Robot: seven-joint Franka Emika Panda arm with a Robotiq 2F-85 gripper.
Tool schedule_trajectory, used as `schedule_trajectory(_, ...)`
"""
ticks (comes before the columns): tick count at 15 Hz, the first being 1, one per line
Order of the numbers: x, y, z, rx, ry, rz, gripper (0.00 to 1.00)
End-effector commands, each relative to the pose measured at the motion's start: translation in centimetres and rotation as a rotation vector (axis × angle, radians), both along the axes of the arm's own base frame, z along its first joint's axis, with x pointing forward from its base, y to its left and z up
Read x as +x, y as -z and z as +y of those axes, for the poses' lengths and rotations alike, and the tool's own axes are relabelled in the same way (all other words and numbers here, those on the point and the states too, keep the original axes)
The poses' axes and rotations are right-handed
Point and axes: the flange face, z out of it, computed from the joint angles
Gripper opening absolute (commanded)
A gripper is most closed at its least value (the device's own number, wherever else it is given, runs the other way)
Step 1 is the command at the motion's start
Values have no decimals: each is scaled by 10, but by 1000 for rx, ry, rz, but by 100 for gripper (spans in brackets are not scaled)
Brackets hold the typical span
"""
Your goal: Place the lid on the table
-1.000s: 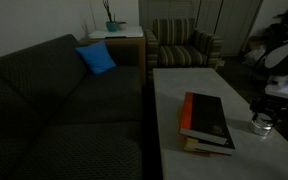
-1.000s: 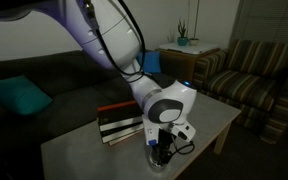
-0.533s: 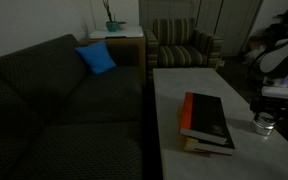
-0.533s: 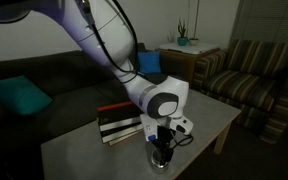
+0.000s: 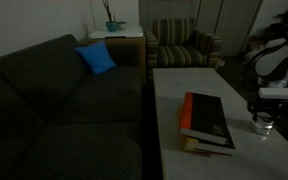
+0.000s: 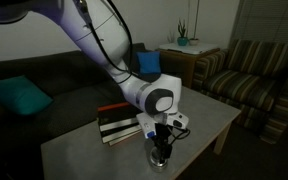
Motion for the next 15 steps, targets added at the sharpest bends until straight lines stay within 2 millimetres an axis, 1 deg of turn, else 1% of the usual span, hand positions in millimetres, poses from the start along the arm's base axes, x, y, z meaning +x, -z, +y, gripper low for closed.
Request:
schedule_trajectory(1, -3, 4, 3, 26, -53, 2, 45)
schedule_trajectory(5, 3, 3, 15, 171, -153, -47, 45)
schedule_trajectory(9, -1, 5, 26, 327, -213, -34, 45)
schedule_trajectory(11, -2, 5, 25, 349, -212, -27, 45)
schedule_trajectory(15, -5, 6, 23, 341, -144, -3, 45)
